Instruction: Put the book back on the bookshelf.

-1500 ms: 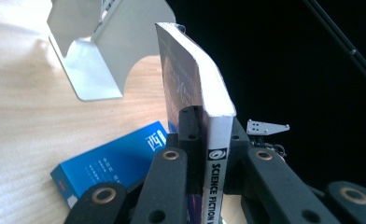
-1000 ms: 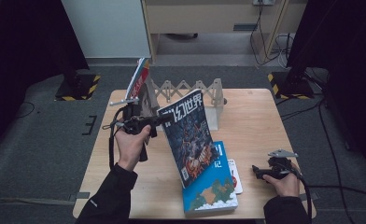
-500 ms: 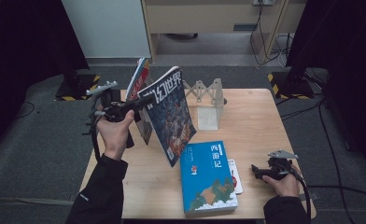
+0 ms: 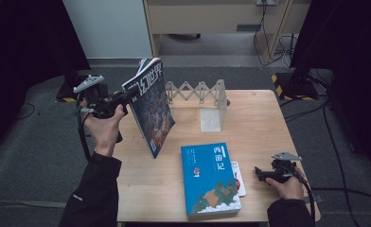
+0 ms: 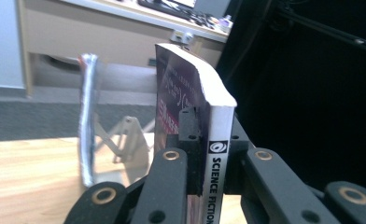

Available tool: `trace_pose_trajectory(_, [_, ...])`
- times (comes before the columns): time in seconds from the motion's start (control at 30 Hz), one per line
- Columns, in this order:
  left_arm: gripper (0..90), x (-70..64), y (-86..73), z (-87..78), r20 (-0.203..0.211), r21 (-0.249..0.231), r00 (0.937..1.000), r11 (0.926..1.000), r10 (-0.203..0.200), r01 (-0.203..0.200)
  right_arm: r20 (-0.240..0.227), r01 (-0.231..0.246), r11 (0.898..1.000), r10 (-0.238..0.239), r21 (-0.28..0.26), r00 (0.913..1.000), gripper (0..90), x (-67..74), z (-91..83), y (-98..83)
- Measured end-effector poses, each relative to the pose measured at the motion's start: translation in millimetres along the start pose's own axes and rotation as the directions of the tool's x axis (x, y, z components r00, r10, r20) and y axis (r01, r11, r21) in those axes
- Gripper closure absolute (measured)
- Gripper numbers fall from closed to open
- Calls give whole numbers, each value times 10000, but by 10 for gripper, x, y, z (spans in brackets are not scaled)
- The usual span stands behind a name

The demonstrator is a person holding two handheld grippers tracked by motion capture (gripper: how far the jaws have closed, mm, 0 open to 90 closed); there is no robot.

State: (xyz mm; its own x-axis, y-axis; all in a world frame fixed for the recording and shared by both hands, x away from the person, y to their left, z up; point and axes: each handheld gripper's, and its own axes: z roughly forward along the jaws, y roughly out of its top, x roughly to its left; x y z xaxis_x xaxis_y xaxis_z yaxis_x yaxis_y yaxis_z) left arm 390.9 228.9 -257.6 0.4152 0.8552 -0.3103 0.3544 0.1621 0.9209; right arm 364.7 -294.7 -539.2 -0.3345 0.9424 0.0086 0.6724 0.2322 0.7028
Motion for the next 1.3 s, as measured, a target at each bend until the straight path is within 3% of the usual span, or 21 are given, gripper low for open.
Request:
trace_pose_trajectory(0.33, [821, 9, -7, 210, -883, -537, 9956, 9979, 322, -370, -3, -23, 10000, 23, 13, 10000, 5, 3, 0, 1])
trace_pose_trajectory(0.63, [821, 35, -50, 467, -1704, -646, 9834, 9952, 617, -736, 2, -32, 10000, 32, 14, 10000, 4, 4, 1, 2])
trace_pose_trajectory(1.1, [821, 82, -65, 837, -2136, -590, 9745, 9948, 688, -832, 4, 23, 10000, -23, -5, 10000, 4, 0, 3, 2])
trace_pose_trajectory(1.3, [821, 136, -113, 968, -2411, -314, 9662, 9943, 918, -1023, 7, 25, 10000, -25, -5, 10000, 4, 0, 3, 2])
